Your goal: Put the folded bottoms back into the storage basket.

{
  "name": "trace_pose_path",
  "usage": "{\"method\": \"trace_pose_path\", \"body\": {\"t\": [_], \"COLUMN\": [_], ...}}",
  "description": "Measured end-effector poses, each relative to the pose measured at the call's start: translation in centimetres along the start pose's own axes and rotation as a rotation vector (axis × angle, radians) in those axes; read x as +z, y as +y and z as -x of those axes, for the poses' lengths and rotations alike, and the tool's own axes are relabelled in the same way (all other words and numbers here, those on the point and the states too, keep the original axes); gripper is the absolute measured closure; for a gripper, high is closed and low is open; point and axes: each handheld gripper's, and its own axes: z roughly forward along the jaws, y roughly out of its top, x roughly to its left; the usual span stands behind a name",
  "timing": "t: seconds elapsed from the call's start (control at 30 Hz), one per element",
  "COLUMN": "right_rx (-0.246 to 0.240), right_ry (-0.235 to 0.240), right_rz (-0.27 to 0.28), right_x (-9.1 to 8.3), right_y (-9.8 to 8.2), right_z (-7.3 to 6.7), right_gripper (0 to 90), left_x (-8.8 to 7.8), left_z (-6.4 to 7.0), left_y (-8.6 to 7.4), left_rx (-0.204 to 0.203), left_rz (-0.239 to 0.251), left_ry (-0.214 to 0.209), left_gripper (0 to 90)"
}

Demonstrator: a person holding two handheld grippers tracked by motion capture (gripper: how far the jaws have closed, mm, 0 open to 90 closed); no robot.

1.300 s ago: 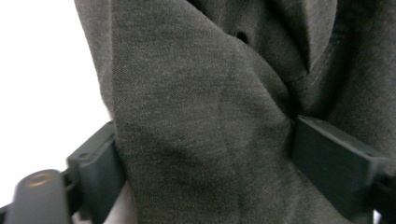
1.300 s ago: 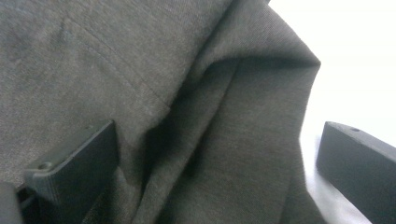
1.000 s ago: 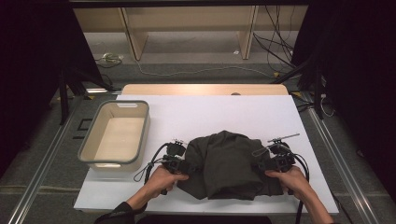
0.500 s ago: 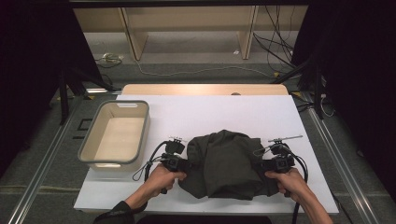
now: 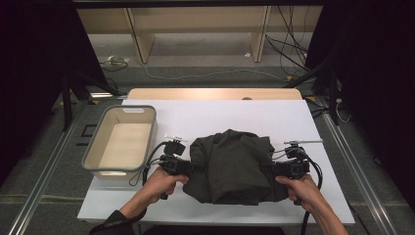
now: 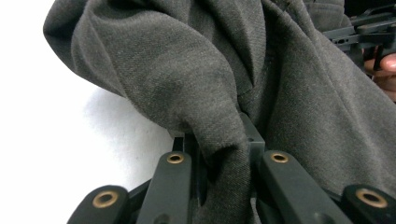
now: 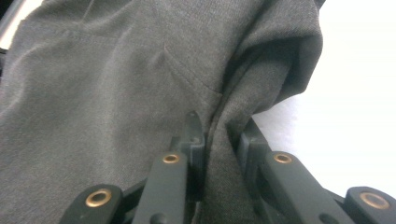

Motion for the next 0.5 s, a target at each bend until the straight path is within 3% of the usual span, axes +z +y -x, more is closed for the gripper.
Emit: {"method": "trace_pose_path", "body": {"t": [0.27,0.5], "right_rx": [0.01,-0.015], "right_ry": [0.042,0.076], "right_rz": [0.036,0.089], "right_x": [-0.3,-1.0], "right_y": [0.8,2.5], "right_z": [-0.8,-2.8], "right_gripper": [77.8,77.9], "left_x": [-1.8,-4.8], "left_z": [0.1,0.2], "left_y": [0.9,2.5], "left_rx": [0.009,0.04], "left_rz": [0.029,0.077], "left_ry": [-0.02,-0.03], "left_gripper": [78.7,78.6]}}
